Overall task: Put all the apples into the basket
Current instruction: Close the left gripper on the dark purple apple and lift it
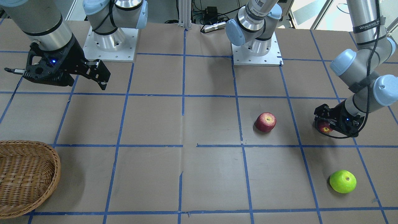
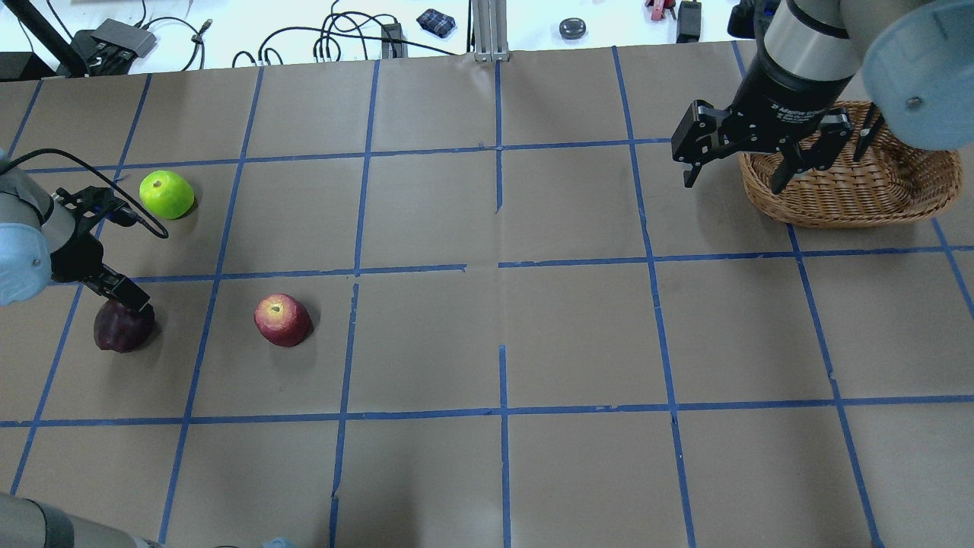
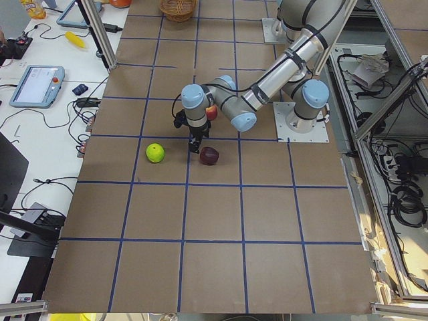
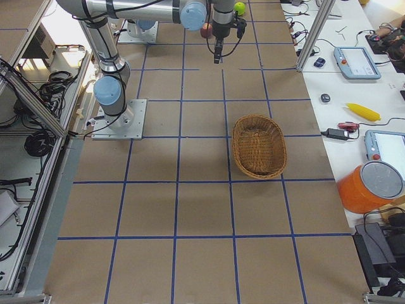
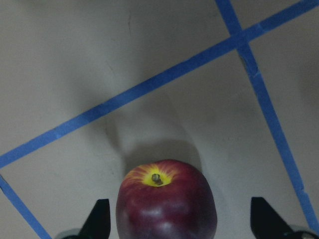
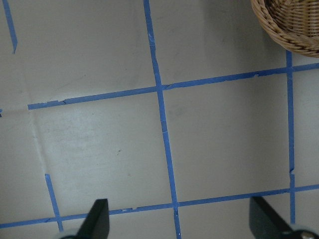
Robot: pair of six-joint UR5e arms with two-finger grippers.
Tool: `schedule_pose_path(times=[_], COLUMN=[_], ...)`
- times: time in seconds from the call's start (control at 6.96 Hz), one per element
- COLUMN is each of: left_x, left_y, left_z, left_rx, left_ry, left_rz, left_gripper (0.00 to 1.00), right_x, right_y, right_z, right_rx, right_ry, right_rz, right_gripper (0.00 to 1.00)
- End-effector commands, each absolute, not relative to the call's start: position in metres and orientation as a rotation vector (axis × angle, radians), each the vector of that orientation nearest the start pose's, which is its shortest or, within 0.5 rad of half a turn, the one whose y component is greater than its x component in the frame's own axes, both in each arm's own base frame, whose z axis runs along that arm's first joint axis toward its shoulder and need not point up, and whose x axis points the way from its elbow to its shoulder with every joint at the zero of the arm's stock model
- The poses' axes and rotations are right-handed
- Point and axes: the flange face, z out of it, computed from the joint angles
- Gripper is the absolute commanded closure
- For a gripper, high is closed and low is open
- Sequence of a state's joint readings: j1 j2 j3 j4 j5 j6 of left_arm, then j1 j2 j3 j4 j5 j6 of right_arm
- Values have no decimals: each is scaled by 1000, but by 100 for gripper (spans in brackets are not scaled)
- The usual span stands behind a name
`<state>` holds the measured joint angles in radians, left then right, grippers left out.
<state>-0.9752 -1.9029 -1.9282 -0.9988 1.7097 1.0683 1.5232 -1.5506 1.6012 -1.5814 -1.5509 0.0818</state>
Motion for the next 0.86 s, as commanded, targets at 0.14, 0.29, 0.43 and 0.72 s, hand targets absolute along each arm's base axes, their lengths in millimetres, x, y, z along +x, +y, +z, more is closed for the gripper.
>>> schedule_pose_path(times=[0.14, 0.29, 0.43, 0.72], left_x=[208, 209, 208, 180], left_y=[-507, -505, -507, -545], left_z=[177, 177, 185, 243], left_rx=[750, 724, 620, 320], left_ry=[3006, 2995, 3010, 3110], left_rz=[402, 426, 393, 306], left_gripper=[18, 57, 81, 84], right_x=[112, 112, 112, 112], right_y=[-502, -502, -502, -502], right_z=[463, 463, 462, 462], right_rx=[187, 190, 187, 194], right_ry=[3114, 3113, 3116, 3112], right_rz=[65, 67, 70, 70], right_gripper=[0, 0, 0, 0])
